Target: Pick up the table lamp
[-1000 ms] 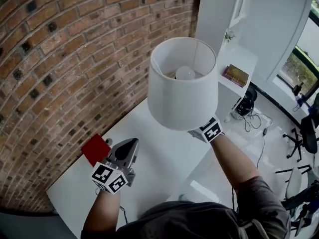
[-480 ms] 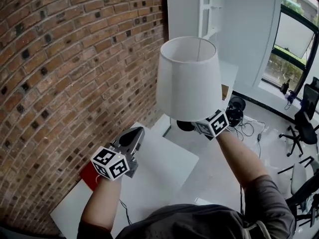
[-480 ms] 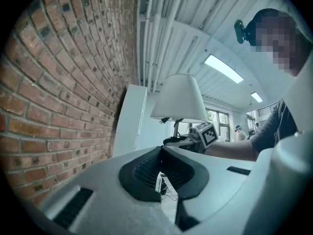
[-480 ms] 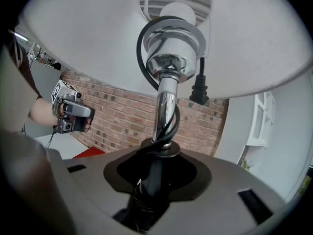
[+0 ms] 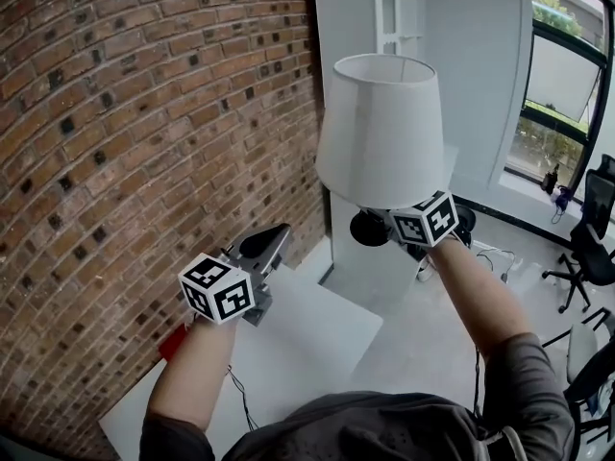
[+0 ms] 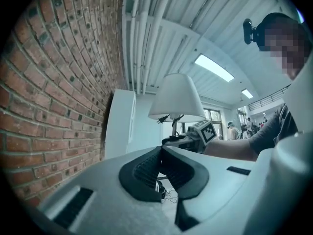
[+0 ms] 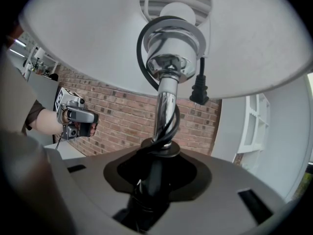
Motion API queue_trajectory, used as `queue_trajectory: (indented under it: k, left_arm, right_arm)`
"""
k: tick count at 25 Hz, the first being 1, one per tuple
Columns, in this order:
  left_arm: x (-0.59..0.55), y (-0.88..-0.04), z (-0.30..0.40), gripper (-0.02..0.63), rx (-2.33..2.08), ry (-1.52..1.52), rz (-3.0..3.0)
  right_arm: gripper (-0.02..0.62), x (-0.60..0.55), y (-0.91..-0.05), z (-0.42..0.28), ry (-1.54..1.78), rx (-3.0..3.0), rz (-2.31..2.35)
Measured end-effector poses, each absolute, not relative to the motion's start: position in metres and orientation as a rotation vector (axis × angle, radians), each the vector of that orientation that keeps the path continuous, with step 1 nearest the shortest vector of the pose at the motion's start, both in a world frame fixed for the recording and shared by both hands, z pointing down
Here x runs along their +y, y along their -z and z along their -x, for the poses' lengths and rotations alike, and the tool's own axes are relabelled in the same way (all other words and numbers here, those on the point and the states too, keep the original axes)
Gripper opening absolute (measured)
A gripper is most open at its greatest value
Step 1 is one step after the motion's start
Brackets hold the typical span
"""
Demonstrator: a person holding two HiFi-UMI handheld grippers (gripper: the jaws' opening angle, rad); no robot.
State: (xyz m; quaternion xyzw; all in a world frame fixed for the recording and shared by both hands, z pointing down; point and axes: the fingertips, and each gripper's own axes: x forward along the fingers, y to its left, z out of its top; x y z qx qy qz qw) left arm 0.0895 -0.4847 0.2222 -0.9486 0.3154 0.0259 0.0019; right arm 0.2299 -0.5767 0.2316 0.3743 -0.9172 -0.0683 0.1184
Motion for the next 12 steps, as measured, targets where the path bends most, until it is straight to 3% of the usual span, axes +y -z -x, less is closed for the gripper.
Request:
queue_trajectory:
  k: [12]
  left_arm:
    - [-0.487,-0.205,-0.086,0.005,1.013,-0.054,2.968]
  right_arm:
    - [0.127,-0.572,-0.197,-0.234,0.232,-2.695,-1.104]
